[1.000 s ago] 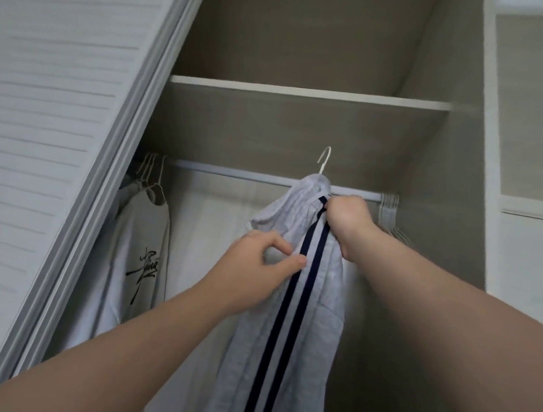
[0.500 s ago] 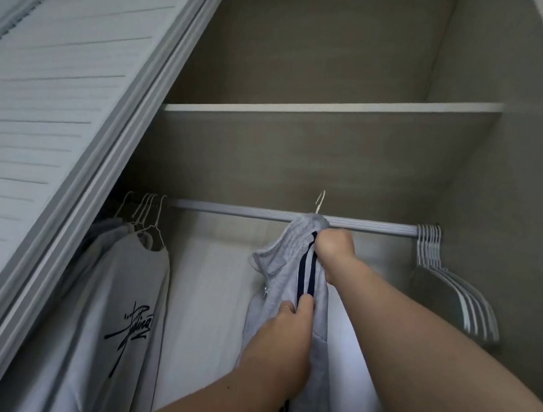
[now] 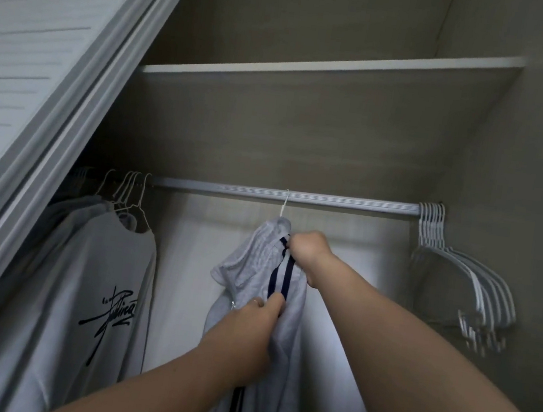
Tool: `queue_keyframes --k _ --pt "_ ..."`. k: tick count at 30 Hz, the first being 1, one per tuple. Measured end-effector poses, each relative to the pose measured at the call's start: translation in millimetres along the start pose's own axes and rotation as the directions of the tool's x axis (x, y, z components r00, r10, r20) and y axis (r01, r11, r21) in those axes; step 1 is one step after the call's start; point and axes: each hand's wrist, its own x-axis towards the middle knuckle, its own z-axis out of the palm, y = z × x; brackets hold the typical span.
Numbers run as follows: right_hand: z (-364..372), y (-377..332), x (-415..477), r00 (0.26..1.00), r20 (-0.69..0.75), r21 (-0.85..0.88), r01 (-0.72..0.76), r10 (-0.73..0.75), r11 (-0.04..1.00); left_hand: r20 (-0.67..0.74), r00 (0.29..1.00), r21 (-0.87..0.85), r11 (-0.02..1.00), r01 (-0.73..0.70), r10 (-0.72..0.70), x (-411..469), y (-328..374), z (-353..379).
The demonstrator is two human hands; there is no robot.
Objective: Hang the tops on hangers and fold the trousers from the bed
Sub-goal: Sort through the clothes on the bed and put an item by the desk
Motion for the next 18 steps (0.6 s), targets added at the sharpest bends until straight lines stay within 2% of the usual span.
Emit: queue_keyframes --k 5,10,13,18 --pt "10 -9 -22 0.99 0.056 -0.217 0.139 -0.13 0.966 -0.054 0.998 0.051 0.998 0.039 -0.036 -7 -20 -3" --pt "30 -13 -49 0.966 0.141 -0.388 0.256 -0.218 0.885 -0.087 0.994 0.098 0.992 0.08 -0.072 -27 -54 -17" --pt "46 -11 -52 0.946 0.177 -0.367 0.32 -0.272 0.873 -0.077 0.992 0.105 0.989 0.107 -0.099 -37 -73 -28" --pt "82 -3 -43 0.941 0.186 -0.252 0.323 -0.282 0.912 -0.058 0.982 0.167 0.968 0.187 -0.18 -51 -103 -46"
